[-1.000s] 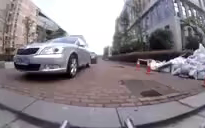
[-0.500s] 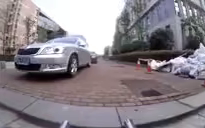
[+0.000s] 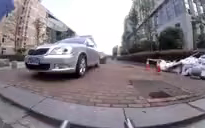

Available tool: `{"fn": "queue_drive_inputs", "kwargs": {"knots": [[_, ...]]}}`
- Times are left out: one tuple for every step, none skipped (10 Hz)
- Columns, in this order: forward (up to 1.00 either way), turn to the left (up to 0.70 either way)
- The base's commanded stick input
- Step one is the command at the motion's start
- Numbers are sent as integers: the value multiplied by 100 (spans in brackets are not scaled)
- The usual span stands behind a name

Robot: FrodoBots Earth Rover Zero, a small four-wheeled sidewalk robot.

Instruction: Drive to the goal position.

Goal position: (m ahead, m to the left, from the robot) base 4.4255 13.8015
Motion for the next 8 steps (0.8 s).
{"fn": "queue_drive_inputs", "kwargs": {"knots": [[0, 45], [0, 45], [0, 45], [0, 45], [0, 45], [0, 45], [0, 45], [0, 45]]}}
